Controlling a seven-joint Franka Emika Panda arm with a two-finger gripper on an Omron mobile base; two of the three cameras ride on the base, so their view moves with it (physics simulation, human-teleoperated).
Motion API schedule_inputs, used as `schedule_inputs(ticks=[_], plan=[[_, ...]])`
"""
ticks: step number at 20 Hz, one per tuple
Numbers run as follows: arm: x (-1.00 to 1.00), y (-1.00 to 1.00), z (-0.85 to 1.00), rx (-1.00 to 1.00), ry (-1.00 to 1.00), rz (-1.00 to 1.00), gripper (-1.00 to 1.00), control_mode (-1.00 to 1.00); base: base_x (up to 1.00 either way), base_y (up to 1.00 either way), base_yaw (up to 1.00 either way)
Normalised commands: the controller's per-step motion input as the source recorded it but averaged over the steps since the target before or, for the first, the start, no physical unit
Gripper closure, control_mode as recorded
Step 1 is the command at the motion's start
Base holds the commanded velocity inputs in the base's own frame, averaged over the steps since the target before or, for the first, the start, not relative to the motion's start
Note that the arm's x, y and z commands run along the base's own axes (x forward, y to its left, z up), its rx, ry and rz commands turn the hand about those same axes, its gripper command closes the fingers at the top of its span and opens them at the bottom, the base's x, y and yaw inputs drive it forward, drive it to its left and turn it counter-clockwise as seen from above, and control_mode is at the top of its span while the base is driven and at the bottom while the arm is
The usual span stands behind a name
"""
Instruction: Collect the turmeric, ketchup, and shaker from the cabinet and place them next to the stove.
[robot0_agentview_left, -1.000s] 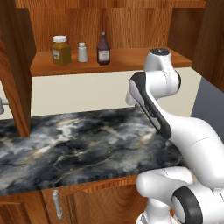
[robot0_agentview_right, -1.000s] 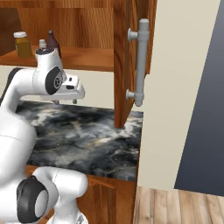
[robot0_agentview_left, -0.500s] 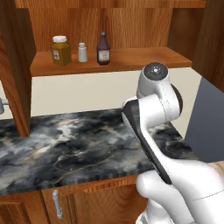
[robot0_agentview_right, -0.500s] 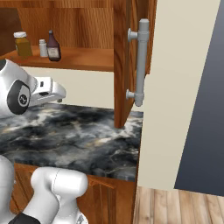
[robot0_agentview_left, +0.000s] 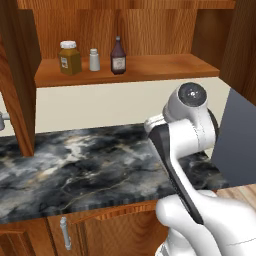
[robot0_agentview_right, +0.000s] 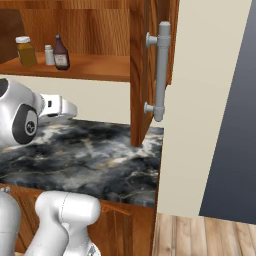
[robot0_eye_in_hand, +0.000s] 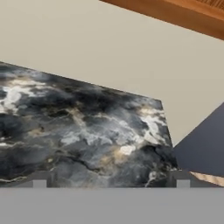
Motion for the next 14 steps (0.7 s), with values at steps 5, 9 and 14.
schedule_inputs(ticks=[5,9,14], plan=[[0.05,-0.04,0.58,0.09,-0.12,0.0,-1.0,-1.0,0.0,0.0,0.0],[0.05,-0.02,0.56,0.12,-0.1,0.0,-1.0,-1.0,0.0,0.0,0.0],[0.0,0.0,0.53,0.07,-0.12,0.0,-1.0,-1.0,0.0,0.0,0.0]])
